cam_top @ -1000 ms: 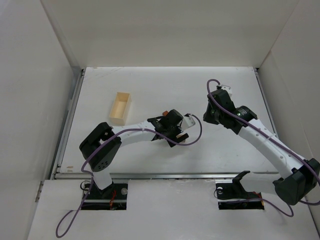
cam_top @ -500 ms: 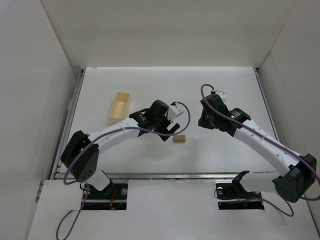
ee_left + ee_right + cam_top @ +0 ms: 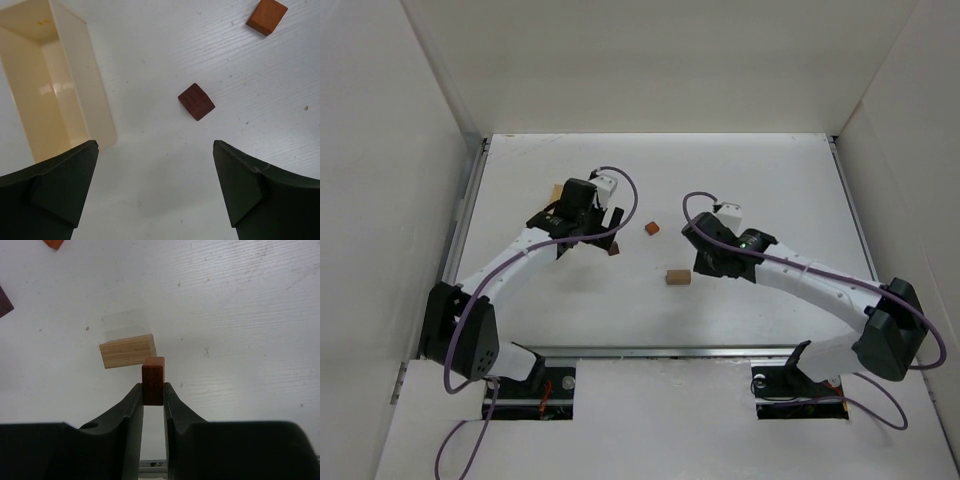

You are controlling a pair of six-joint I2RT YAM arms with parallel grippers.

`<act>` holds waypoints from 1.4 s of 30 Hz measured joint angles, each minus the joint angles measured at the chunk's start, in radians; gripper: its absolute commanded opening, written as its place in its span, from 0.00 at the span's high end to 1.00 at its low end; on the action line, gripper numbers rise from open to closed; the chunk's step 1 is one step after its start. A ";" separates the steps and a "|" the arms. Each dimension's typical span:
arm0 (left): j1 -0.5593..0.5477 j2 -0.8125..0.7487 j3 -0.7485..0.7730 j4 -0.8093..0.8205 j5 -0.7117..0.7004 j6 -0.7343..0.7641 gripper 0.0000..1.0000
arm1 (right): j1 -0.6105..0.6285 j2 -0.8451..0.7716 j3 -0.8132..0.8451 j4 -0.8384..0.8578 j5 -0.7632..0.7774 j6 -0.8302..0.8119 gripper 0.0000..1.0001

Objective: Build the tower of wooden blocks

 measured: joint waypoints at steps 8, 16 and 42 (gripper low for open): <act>-0.044 -0.089 -0.022 0.026 -0.116 0.010 0.00 | 0.019 0.038 -0.030 0.047 0.018 0.022 1.00; -0.047 -0.092 -0.022 0.026 -0.203 0.014 0.00 | 0.038 0.153 -0.002 0.063 0.013 0.000 1.00; -0.047 -0.092 -0.022 0.026 -0.229 0.016 0.00 | 0.050 0.214 0.013 0.151 -0.016 -0.119 1.00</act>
